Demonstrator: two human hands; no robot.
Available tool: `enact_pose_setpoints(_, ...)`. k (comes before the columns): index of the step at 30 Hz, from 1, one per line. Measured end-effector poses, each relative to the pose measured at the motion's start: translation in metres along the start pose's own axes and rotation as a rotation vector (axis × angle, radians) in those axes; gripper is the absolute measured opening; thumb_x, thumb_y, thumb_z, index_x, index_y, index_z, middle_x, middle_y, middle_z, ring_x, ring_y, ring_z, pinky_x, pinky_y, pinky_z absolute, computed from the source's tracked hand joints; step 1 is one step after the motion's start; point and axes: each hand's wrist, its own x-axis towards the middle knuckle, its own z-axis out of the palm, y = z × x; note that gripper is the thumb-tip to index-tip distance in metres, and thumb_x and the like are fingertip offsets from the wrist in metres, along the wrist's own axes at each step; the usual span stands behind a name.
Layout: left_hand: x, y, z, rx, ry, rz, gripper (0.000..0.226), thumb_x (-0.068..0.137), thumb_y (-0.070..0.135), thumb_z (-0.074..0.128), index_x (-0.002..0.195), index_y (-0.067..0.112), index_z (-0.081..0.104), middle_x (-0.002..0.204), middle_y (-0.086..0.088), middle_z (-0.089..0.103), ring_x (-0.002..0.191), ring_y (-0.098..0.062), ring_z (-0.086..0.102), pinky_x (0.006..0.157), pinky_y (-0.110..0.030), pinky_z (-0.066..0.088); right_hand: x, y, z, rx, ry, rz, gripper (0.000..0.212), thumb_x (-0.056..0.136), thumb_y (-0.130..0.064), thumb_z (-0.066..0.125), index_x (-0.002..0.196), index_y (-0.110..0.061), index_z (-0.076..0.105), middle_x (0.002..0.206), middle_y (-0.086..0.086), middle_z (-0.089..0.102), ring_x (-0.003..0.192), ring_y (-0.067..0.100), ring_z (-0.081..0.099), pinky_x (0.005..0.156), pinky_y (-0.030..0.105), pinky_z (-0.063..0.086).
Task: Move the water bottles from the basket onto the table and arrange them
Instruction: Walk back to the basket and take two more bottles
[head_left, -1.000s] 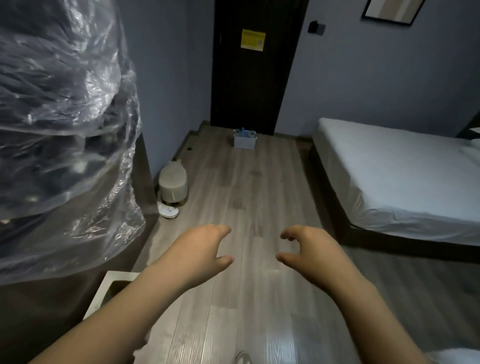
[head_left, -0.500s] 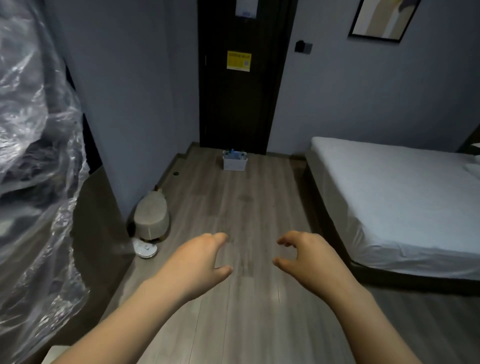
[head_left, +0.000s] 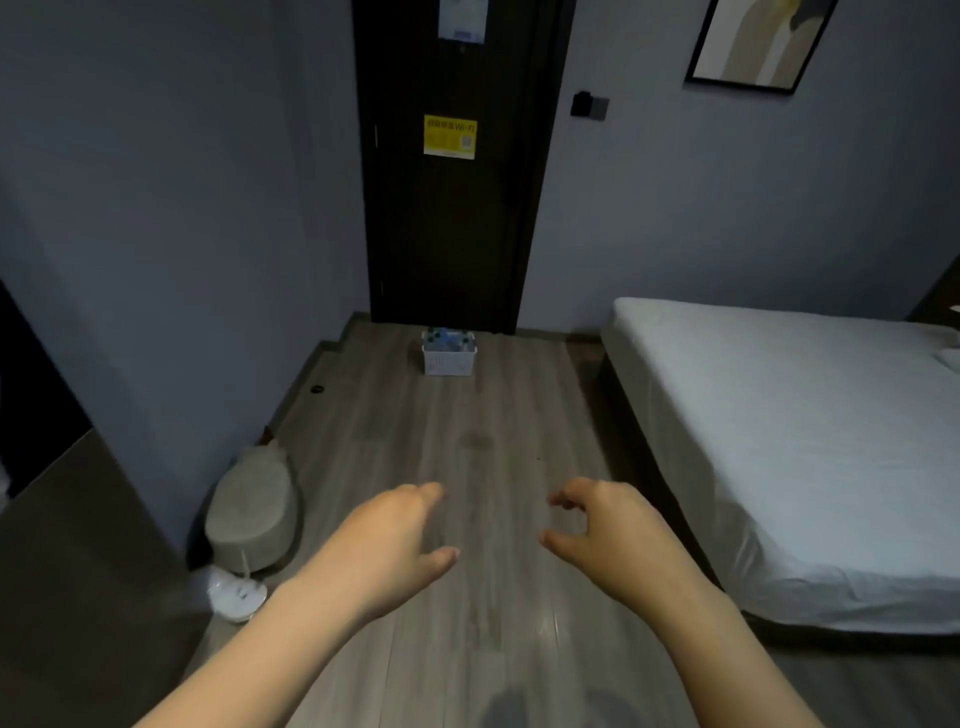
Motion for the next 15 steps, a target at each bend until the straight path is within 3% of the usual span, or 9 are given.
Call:
enact_pose_setpoints(7, 0.110, -0.033, -0.025, 0.000, -0.014, 0.024, 0.052, 0.085, 0.047, 0.058, 0.129, 0.022, 0.047, 0.125, -0.001, 0.057, 0.118, -0.017, 0.053, 0.096, -0.028, 0.042, 0.109, -0.008, -0.011, 0.022, -0.015, -0.001, 0.048, 0.086, -0.039, 0.064, 0.130, -0.025, 0.054, 0.126, -0.006, 0.059, 0.104, 0.008, 0.060, 0.085, 0.019, 0.049)
enact_pose_setpoints(15, 0.231, -0.069, -0.031, 0.034, -0.056, 0.008, 0.053, 0.086, 0.047, 0.057, 0.130, 0.021, 0.046, 0.129, 0.000, 0.055, 0.122, -0.017, 0.050, 0.099, -0.030, 0.041, 0.237, 0.000, -0.010, -0.013, -0.033, -0.016, 0.046, 0.084, -0.039, 0.066, 0.128, -0.025, 0.057, 0.115, -0.005, 0.065, 0.101, 0.009, 0.062, 0.088, 0.023, 0.051)
